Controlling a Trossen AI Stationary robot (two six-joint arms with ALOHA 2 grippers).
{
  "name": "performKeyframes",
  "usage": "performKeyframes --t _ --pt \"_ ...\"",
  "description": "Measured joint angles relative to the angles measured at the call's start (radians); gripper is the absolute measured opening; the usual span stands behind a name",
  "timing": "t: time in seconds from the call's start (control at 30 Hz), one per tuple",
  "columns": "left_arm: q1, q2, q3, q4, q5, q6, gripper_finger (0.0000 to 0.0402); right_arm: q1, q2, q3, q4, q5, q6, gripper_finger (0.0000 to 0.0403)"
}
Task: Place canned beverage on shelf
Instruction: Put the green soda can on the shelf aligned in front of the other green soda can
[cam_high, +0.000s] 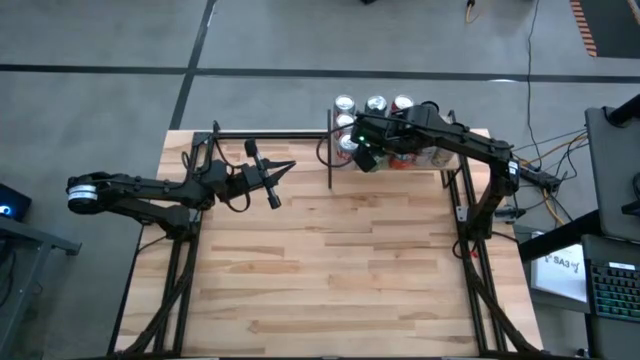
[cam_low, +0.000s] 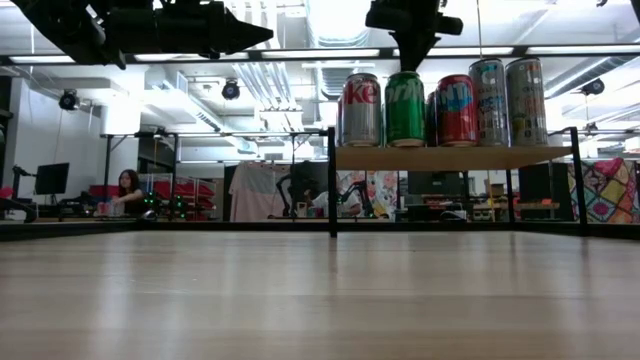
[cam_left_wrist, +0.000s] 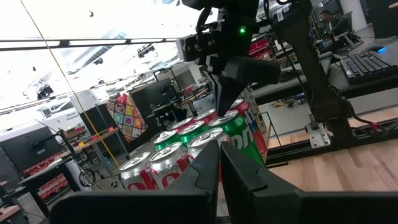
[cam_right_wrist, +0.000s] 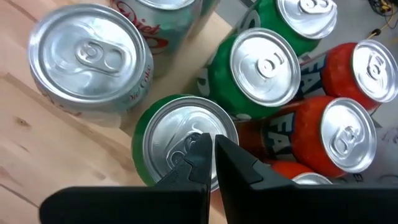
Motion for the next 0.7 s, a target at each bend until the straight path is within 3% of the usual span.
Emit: performKeyframes --t 0.7 --pt "0.0 0.0 0.0 0.0 0.0 0.0 0.0 -0.001 0.0 0.0 -0.026 0.003 0.035 0.0012"
